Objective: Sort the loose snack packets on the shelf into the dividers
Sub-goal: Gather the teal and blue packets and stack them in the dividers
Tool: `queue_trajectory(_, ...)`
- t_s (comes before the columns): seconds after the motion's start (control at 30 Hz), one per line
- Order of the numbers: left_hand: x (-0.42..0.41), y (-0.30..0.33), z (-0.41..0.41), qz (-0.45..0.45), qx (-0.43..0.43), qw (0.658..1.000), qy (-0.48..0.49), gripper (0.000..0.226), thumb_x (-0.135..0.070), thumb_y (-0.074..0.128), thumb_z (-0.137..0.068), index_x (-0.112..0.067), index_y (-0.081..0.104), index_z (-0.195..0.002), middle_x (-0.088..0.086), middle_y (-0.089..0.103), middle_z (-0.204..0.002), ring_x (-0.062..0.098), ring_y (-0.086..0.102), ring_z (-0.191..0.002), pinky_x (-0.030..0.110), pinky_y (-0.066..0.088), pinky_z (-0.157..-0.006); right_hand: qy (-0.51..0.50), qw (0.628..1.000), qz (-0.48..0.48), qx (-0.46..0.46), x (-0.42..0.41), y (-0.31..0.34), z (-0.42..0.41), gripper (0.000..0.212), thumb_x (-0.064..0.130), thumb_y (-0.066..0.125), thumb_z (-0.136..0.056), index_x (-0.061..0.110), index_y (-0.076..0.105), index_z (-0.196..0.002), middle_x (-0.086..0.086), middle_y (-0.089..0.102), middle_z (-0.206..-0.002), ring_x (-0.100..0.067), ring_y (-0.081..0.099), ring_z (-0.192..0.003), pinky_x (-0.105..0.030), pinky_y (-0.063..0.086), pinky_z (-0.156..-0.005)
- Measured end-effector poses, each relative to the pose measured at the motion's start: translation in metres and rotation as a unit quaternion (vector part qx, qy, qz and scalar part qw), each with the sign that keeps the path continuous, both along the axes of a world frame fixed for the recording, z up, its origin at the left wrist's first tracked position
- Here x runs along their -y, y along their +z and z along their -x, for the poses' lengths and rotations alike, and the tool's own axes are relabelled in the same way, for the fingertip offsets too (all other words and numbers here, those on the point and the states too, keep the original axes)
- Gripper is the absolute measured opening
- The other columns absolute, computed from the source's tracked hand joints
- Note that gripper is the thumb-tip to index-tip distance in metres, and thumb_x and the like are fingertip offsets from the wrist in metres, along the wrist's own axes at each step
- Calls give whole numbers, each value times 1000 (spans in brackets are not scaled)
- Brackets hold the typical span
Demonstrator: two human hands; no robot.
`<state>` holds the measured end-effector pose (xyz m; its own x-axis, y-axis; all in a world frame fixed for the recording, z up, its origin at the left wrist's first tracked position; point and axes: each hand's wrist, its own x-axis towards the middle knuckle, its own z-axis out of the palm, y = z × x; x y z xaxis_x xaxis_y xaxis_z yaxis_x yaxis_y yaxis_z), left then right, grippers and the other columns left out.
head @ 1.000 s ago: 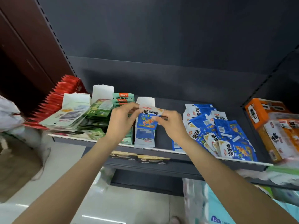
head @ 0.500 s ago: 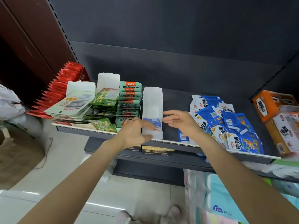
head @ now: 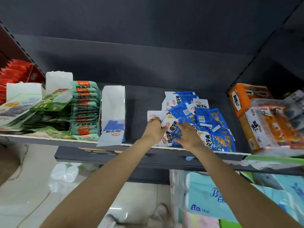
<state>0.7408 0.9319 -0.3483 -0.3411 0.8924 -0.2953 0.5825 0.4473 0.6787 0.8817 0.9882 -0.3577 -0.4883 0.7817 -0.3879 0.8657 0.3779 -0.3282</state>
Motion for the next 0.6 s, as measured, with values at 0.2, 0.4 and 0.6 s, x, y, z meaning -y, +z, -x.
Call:
queue_trajectory(0.2,-26,0,-5,-28,-5,994,104,13,-10,52,-93,-13,63,-100,8,65,-106,24,63,-86,29,54,-74,-10,997,19,-67,-10,6,-5,70,19,58,-91,12,18,-148,-7,23,-154,-22,17,-143,-32,17,-115)
queue_trajectory(0.4,2,55,8,-239,15,971,8,7,-9,50,-96,-12,54,-91,3,63,-85,16,58,-75,17,43,-61,-89,968,-15,-236,-11,46,14,28,19,60,-90,9,55,-115,-9,60,-90,-22,57,-83,-39,49,-77)
queue_trajectory(0.6,55,95,60,-281,31,958,40,4,-16,59,-92,-15,55,-91,-6,65,-85,7,62,-79,8,45,-71,-62,929,-23,-364,19,89,61,52,15,68,-84,25,33,-48,9,34,-43,-6,27,-44,-19,25,-45)
